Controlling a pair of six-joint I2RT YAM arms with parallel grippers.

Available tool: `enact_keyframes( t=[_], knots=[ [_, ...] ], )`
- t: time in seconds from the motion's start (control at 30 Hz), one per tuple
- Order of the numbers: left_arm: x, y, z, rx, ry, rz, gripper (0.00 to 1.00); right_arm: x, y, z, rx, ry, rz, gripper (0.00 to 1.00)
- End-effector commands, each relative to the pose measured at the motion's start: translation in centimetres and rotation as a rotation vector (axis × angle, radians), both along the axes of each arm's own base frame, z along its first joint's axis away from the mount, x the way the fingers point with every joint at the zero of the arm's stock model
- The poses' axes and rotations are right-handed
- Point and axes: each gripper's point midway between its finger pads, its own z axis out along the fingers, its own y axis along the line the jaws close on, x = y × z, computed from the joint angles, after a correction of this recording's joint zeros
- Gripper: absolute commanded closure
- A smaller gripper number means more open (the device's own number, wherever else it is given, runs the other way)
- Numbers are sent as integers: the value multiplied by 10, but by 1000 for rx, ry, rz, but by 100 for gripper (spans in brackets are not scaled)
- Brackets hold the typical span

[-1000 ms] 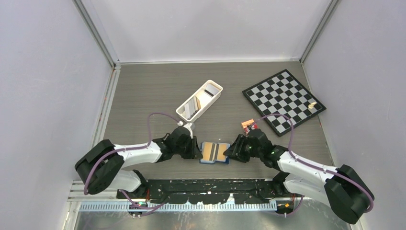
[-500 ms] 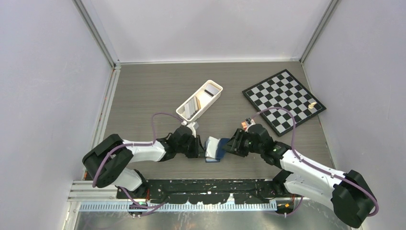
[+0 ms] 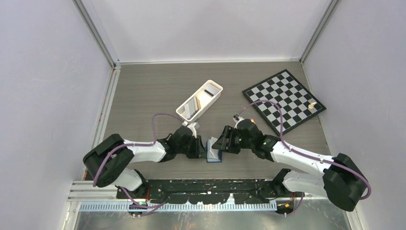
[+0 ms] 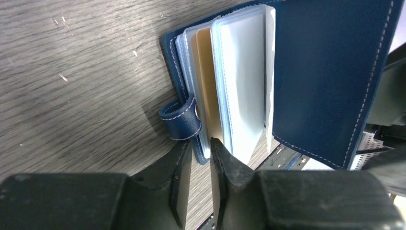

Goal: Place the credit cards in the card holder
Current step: Close the card holder at the center of the board.

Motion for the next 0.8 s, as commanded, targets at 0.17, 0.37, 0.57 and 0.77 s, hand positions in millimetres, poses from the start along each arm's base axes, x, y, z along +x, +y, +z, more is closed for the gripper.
enact_keyframes(
  t=[0.17,0.37,0.57,0.77],
  knots=[
    [-9,21,-2,59,-22,11,61,32,12,51,-27,-205,29,34],
    [-10,39,15,78,-71,42,50,37,34,26,13,-138,61,37],
    [-12,50,34,67,-108,63,42,39,34,38,6,-165,64,37],
    [-9,45,47,43,-125,52,40,50,-17,72,-178,-271,-69,32]
  ],
)
